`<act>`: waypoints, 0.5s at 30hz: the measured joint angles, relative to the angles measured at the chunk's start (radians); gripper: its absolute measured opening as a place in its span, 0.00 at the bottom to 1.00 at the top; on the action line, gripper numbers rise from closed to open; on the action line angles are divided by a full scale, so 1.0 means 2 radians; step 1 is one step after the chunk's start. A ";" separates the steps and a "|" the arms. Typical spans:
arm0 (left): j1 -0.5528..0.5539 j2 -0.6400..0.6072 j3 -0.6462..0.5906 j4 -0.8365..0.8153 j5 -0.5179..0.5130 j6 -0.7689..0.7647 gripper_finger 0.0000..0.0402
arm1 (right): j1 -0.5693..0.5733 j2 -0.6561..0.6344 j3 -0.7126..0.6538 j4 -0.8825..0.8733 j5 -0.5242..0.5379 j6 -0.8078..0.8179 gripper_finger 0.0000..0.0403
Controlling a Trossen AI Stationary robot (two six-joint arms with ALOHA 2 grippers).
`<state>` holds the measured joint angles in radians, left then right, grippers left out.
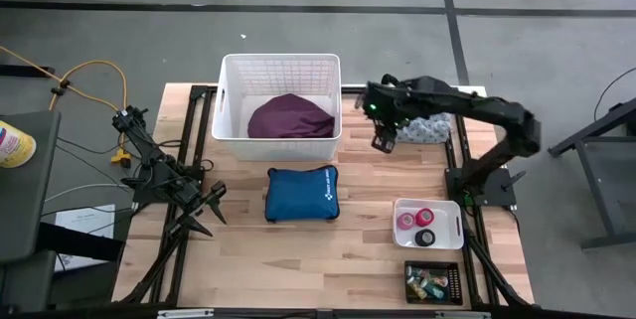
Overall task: Pick & Place Medicine items
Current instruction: Put the blue patterned patient gown into the white laundry bin
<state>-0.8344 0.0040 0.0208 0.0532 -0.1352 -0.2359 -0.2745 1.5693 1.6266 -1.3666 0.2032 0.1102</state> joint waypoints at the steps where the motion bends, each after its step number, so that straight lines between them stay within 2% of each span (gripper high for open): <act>1: 0.000 0.000 0.000 0.000 0.000 0.000 0.50 | 0.000 -0.016 -0.031 0.018 0.000 0.008 0.43; 8: 0.000 0.000 0.000 0.000 0.000 0.000 0.50 | 0.005 -0.141 -0.236 0.160 0.003 0.056 0.43; 15: 0.000 0.000 0.000 0.000 0.000 0.000 0.50 | 0.004 -0.208 -0.362 0.229 0.028 0.062 0.43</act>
<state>-0.8341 0.0040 0.0210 0.0534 -0.1351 -0.2359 -0.2661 1.1528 0.9023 -0.9085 0.2583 0.2352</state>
